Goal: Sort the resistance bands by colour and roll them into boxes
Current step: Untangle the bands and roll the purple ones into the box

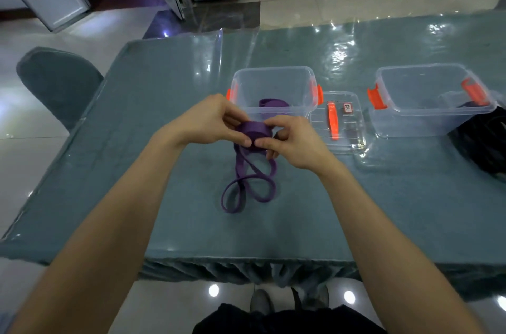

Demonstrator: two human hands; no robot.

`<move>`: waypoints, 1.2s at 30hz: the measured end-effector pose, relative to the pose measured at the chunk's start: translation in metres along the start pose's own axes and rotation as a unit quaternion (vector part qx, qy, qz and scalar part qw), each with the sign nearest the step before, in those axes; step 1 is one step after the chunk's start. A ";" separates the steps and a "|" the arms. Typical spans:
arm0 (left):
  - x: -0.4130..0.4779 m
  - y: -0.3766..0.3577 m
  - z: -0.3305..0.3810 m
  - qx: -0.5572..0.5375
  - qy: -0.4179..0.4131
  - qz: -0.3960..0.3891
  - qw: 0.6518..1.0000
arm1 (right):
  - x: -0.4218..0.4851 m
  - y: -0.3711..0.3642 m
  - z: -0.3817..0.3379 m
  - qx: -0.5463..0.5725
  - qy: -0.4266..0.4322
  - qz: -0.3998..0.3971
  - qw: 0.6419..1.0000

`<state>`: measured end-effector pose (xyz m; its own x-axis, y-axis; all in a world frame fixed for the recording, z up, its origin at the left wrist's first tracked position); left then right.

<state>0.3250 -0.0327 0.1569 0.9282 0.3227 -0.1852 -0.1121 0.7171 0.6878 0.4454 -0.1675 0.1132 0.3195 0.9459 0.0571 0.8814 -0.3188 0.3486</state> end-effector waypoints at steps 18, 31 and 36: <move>-0.022 0.010 0.017 0.177 -0.030 -0.005 0.984 | -0.024 -0.008 -0.028 -0.009 -0.005 0.044 0.999; -0.013 0.007 0.041 -0.162 -0.048 0.177 0.970 | -0.014 0.057 -0.032 0.211 0.008 0.037 0.977; 0.006 -0.016 0.059 0.070 0.007 0.075 0.995 | -0.021 0.075 -0.013 -0.110 -0.013 -0.006 0.994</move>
<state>0.3530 -0.0787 0.1860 0.8991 0.4299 -0.0824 -0.1983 0.5679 0.7989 0.5005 -0.2110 0.1505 0.3215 0.9465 0.0280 0.7886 -0.2840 0.5454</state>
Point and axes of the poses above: each hand's wrist, its own x-axis towards the middle knuckle, its own y-axis out of the back of the hand, z = x × y, the point moved 7 cm from there along x, towards the middle knuckle, and after that the axes turned 3 degrees about x, right-handed, at the moved point
